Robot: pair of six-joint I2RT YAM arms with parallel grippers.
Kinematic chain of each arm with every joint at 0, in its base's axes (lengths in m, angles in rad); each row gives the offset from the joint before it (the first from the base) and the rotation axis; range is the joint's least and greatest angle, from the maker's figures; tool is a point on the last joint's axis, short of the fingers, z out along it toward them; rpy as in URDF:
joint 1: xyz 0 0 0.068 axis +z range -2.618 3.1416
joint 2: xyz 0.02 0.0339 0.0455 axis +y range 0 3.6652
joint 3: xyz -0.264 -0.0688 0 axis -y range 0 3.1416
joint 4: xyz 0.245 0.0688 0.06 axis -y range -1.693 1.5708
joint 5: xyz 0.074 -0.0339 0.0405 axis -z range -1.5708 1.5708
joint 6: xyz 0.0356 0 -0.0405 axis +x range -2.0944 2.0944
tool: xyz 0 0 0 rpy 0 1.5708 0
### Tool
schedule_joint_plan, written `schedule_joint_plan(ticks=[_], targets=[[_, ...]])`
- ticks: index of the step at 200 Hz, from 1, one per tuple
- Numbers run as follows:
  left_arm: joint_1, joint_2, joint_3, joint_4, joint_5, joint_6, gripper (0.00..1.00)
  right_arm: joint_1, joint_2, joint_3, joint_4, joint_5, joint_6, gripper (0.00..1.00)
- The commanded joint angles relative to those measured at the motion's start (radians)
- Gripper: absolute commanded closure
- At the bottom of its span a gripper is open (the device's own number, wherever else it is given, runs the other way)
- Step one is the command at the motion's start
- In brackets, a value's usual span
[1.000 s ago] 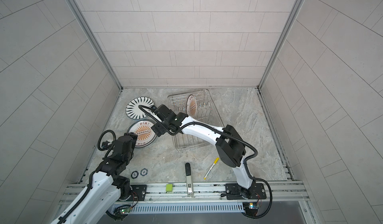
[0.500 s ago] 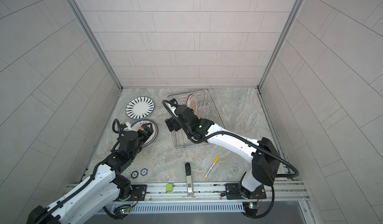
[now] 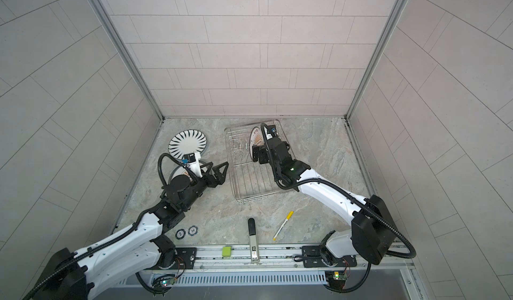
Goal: Unload the plates from the dish rack
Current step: 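Grasp the last rack plate rim with the right gripper while the left rises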
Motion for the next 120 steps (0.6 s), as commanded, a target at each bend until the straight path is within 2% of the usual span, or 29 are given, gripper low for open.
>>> schedule_joint_plan(ticks=[1,19,43,69,92,120], targets=[[-0.005,0.067,0.047,0.116,0.097,0.061,0.00,-0.020,0.015,0.022,0.025,0.035,0.034,0.00],[-0.008,0.149,0.076,0.173,0.143,0.059,0.00,-0.043,0.068,0.063,0.000,0.001,0.029,0.00],[-0.010,0.274,0.119,0.223,0.130,0.063,0.00,-0.057,0.143,0.144,-0.083,0.000,0.021,0.01],[-0.009,0.375,0.148,0.282,0.140,0.041,0.00,-0.058,0.198,0.173,-0.073,-0.014,0.004,0.03],[-0.009,0.416,0.170,0.277,0.104,0.047,0.00,-0.058,0.247,0.209,-0.082,-0.015,-0.003,0.08],[-0.009,0.426,0.190,0.231,0.055,0.066,0.00,-0.058,0.319,0.273,-0.120,0.041,0.006,0.22]])
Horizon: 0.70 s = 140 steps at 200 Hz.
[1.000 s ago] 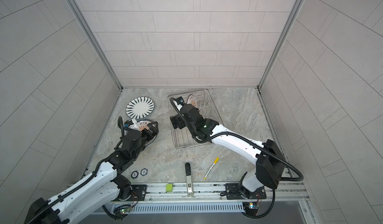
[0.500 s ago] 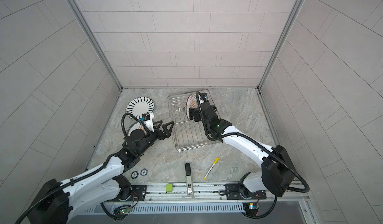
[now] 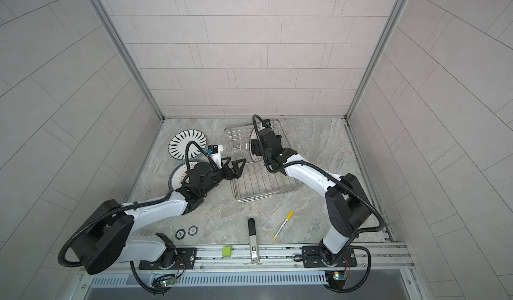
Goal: Unload the plates from the dish rack
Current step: 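Grasp the last rack plate rim with the right gripper while the left rises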
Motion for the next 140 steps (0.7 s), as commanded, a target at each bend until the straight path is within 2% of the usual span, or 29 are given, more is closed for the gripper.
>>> schedule_joint_plan(ticks=[1,52,116,140], targets=[[-0.003,0.002,0.040,0.021,-0.041,0.029,0.00,0.001,0.044,0.057,-0.042,0.050,0.005,0.23],[-0.002,0.066,0.060,0.052,0.026,-0.001,0.00,0.011,0.161,0.151,-0.102,0.146,0.034,0.55],[-0.003,0.048,0.043,0.058,0.016,-0.004,0.00,0.040,0.182,0.167,-0.127,0.239,0.052,0.70],[-0.003,0.029,0.027,0.062,0.015,-0.008,0.00,0.042,0.180,0.158,-0.125,0.238,0.058,0.76]])
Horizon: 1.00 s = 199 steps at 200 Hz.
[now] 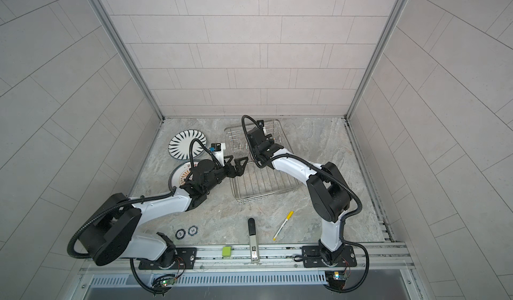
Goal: Unload the plates from the dish rack
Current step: 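Grasp the last rack plate rim with the right gripper while the left rises, then lift the sunburst plate out of the rack with the right gripper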
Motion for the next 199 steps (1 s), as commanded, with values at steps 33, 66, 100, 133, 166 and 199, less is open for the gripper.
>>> schedule_joint_plan(ticks=[33,66,100,133,166,199], targets=[[-0.003,-0.056,-0.023,0.043,-0.002,-0.007,0.00,0.007,-0.001,0.002,-0.011,0.028,0.019,0.84],[-0.003,-0.065,-0.032,0.043,-0.006,-0.015,0.00,0.013,-0.006,-0.001,-0.018,0.049,0.030,0.87],[-0.002,-0.091,-0.052,0.033,-0.031,-0.011,0.00,0.014,-0.006,-0.003,-0.018,0.057,0.044,0.93],[-0.003,-0.112,-0.062,0.026,-0.033,-0.007,0.00,0.028,-0.011,0.002,-0.030,0.100,0.049,0.95],[-0.003,-0.118,-0.066,0.028,-0.035,-0.007,0.00,0.060,-0.033,0.007,-0.039,0.170,0.042,0.97],[-0.003,-0.148,-0.082,0.020,-0.037,-0.005,0.00,0.084,-0.064,0.028,-0.073,0.261,0.019,0.98]])
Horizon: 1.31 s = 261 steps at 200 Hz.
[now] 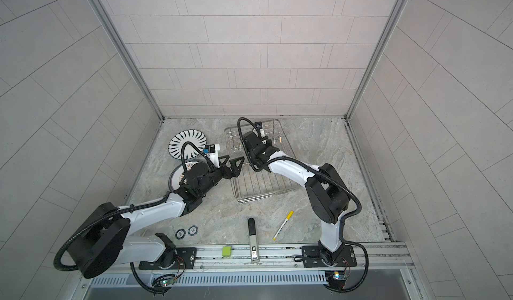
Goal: Unload the plates from the dish rack
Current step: 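Lift the sunburst plate out of the rack with the right gripper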
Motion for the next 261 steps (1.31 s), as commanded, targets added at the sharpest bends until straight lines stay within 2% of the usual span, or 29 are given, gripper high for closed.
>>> schedule_joint_plan(ticks=[1,47,121,179,211,261], targets=[[-0.003,-0.042,-0.021,0.008,-0.013,0.003,0.00,0.019,-0.063,0.027,-0.059,0.110,-0.023,0.98],[-0.002,-0.104,-0.045,-0.023,-0.043,0.015,0.00,0.039,-0.125,0.018,-0.073,0.179,-0.046,0.99],[-0.004,-0.178,-0.070,-0.031,0.009,0.015,0.00,0.071,-0.264,-0.058,-0.060,0.238,-0.079,1.00],[-0.007,-0.207,-0.052,-0.063,0.049,-0.004,0.00,0.067,-0.564,-0.367,0.150,0.063,-0.062,1.00],[-0.011,-0.182,-0.043,-0.053,0.089,-0.023,0.00,0.009,-0.751,-0.564,0.281,-0.187,-0.004,1.00],[-0.010,-0.154,-0.046,0.020,0.162,-0.068,0.00,-0.081,-0.965,-0.744,0.343,-0.423,0.088,1.00]])
